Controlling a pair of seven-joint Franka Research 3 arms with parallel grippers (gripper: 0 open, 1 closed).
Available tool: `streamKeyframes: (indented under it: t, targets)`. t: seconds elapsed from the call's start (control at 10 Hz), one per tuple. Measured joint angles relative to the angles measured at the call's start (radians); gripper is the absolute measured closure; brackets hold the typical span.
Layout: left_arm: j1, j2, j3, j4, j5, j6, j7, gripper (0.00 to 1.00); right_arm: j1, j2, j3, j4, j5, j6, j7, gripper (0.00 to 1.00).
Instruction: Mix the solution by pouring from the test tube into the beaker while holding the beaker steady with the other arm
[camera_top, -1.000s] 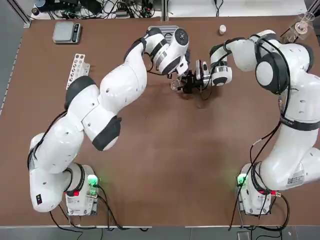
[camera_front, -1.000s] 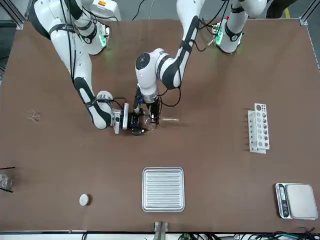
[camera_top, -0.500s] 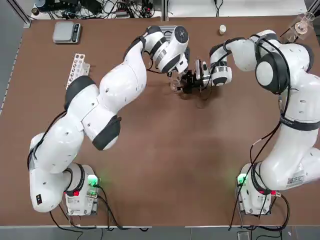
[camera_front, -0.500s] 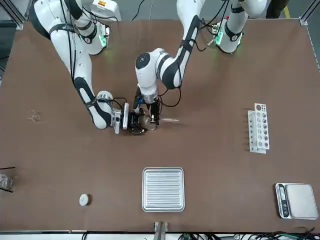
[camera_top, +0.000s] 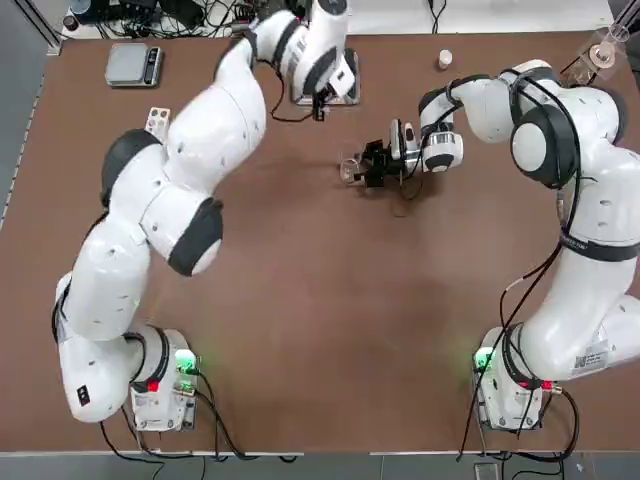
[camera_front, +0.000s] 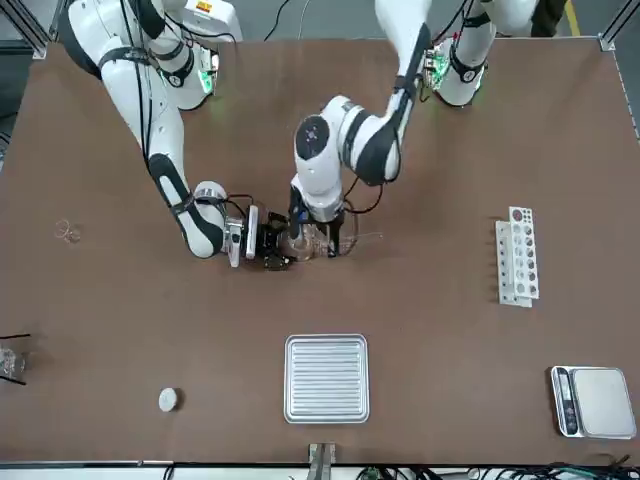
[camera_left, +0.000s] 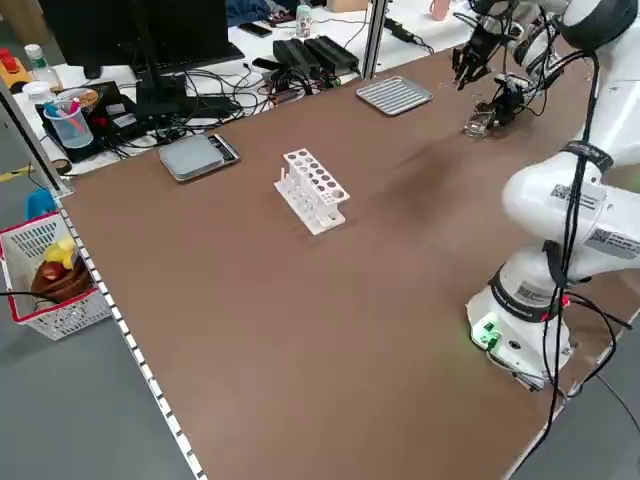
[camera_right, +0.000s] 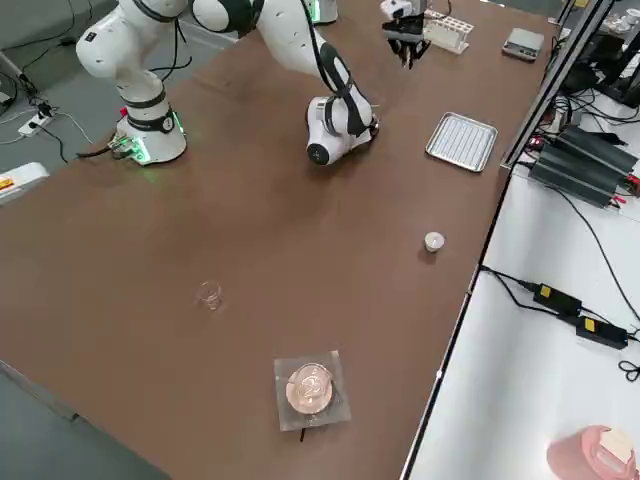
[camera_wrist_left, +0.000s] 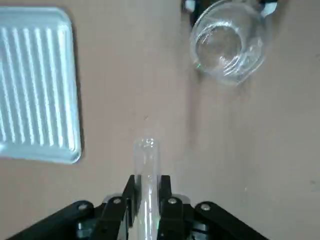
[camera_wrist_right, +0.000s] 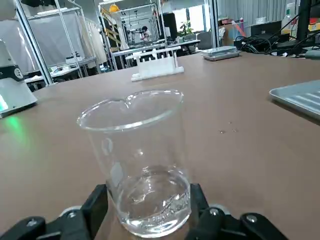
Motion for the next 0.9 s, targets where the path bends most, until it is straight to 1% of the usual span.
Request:
streamKeyframes:
  t: [0.1,0.2,0.3,0.5,0.7,0.8,0.9]
  targets:
    - [0.053,-0.025,-0.007,0.0,-0.051,-0.006,0.067,0.78,0.0,0.0,0.001,0.0,0.0,0.0,0.002,0.23]
    - [0.146,-0.053,-0.056,0.0,-0.103,-0.009,0.154,0.78,0.0,0.0,0.001,0.0,0.001,0.0,0.005,0.23]
    - [0.282,-0.08,-0.163,-0.001,-0.123,-0.013,0.223,0.78,0.0,0.0,0.002,0.0,0.001,0.0,0.006,0.22]
    - [0.581,-0.111,-0.42,-0.025,-0.127,-0.018,0.35,0.78,0.0,-0.001,0.002,0.001,0.001,0.0,0.007,0.22]
    - [0.929,-0.109,-0.732,-0.075,-0.129,-0.018,0.5,0.78,-0.001,-0.001,0.003,0.001,0.002,0.0,0.008,0.22]
    - [1.09,-0.103,-0.867,-0.105,-0.128,-0.018,0.565,0.78,-0.001,-0.001,0.003,0.001,0.002,0.0,0.008,0.21]
    - [1.241,-0.093,-0.989,-0.134,-0.129,-0.023,0.638,0.78,-0.002,-0.001,0.003,0.001,0.002,0.0,0.009,0.17]
